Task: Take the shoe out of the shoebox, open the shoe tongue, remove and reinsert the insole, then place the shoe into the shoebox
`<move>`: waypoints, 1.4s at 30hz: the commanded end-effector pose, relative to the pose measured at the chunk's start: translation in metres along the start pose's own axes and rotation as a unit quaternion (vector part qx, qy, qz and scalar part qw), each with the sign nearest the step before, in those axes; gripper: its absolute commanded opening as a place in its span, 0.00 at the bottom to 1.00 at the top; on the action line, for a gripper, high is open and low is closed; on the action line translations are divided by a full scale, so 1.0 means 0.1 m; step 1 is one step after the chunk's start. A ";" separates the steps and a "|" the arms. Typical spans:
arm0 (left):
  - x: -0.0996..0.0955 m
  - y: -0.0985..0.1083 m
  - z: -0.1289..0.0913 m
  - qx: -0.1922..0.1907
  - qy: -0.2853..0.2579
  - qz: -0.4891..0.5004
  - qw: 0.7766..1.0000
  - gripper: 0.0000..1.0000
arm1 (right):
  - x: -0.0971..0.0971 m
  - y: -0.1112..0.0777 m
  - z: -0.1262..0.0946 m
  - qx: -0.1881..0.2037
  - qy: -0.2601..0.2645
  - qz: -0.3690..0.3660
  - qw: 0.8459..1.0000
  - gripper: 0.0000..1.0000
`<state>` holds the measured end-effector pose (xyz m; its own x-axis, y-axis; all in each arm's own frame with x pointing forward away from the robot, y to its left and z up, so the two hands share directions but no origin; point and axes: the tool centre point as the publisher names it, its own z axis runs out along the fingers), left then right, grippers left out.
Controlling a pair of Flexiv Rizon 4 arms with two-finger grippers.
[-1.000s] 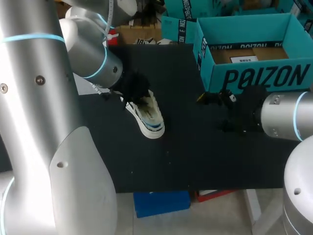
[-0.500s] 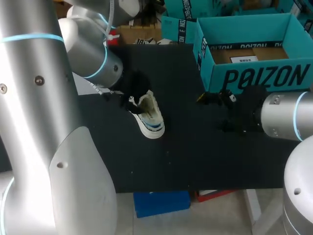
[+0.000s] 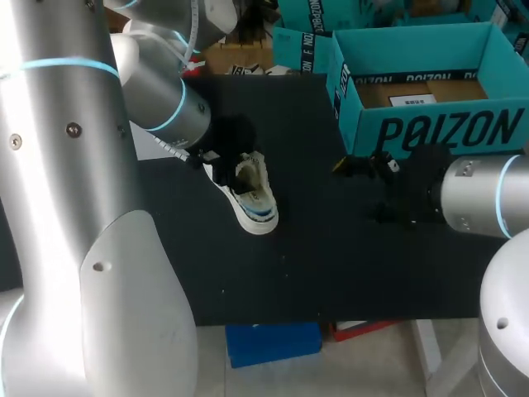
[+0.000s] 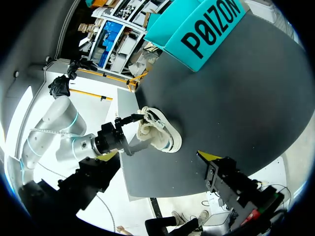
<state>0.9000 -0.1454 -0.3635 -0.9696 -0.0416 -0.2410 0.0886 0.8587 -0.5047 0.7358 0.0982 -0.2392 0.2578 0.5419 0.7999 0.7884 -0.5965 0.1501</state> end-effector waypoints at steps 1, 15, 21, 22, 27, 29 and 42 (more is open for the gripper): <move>-0.04 0.02 0.06 -0.012 0.092 -0.010 0.996 1.00 | -0.05 0.02 -0.04 0.016 0.005 0.004 1.000 1.00; -0.87 -0.51 0.18 -0.094 0.108 -0.202 0.969 1.00 | -0.05 0.02 -0.04 0.016 0.005 0.004 1.000 1.00; -1.07 -0.78 0.05 -0.073 0.154 -0.213 0.962 1.00 | -0.05 0.02 -0.04 0.016 0.005 0.004 1.000 1.00; -1.11 -0.81 0.03 -0.068 0.158 -0.222 0.960 1.00 | -0.05 0.02 -0.04 0.016 0.005 0.004 1.000 1.00; -1.23 -0.93 -0.05 -0.056 0.216 -0.237 0.946 1.00 | -0.05 0.02 -0.04 0.016 0.005 0.004 1.000 1.00; -1.29 -0.96 -0.03 -0.076 0.233 -0.245 0.938 1.00 | -0.05 0.02 -0.04 0.016 0.005 0.004 1.000 1.00; -1.04 -1.01 -0.06 -0.153 0.231 -0.146 0.950 1.00 | -0.05 0.02 -0.04 0.016 0.005 0.004 1.000 1.00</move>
<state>0.9880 -0.2226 -0.2805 -0.8744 -0.4286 -0.2275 -0.1513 0.6864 -0.7113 0.7357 0.0982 -0.2392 0.2578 0.5418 0.8000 0.7885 -0.5965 0.1499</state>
